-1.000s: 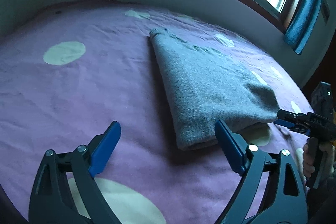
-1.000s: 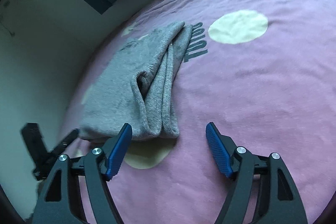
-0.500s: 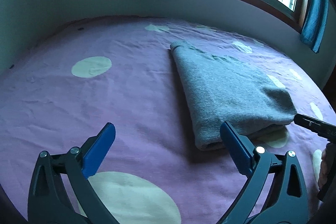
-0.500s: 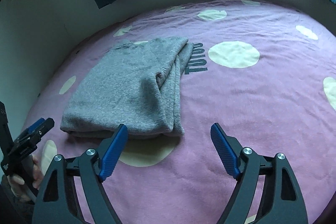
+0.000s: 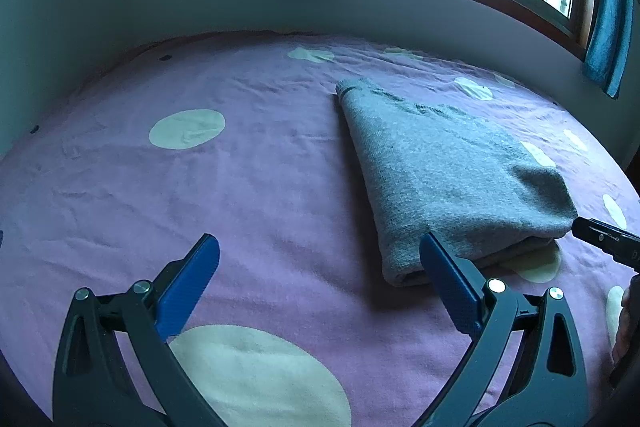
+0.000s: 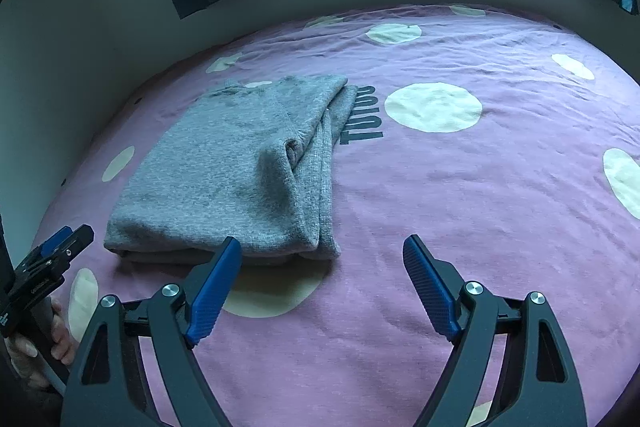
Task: Fold small clothes
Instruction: 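Open both grippers and withdraw from the folded grey sweater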
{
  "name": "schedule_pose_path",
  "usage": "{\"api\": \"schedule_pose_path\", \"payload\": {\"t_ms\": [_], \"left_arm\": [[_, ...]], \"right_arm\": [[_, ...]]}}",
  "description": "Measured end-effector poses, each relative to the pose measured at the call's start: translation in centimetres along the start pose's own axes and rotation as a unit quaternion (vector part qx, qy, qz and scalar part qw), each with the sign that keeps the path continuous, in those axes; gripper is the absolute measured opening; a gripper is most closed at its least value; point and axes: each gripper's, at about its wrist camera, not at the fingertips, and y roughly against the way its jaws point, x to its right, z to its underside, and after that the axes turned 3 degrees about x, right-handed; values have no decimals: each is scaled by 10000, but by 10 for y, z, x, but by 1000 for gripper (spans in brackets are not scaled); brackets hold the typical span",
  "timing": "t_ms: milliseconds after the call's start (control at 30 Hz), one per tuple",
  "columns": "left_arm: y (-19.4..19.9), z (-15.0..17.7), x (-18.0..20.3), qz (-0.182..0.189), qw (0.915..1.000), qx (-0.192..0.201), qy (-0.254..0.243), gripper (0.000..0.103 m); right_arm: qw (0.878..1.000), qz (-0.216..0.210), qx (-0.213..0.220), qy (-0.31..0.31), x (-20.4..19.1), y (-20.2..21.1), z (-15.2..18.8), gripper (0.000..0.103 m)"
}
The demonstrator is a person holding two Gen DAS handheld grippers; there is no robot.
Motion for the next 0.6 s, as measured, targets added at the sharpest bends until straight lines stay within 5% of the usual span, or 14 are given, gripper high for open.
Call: {"api": "schedule_pose_path", "payload": {"t_ms": [600], "left_arm": [[-3, -1, -3, -17, 10000, -81, 45, 100]], "right_arm": [[9999, 125, 37, 105, -2, 1, 1, 83]]}}
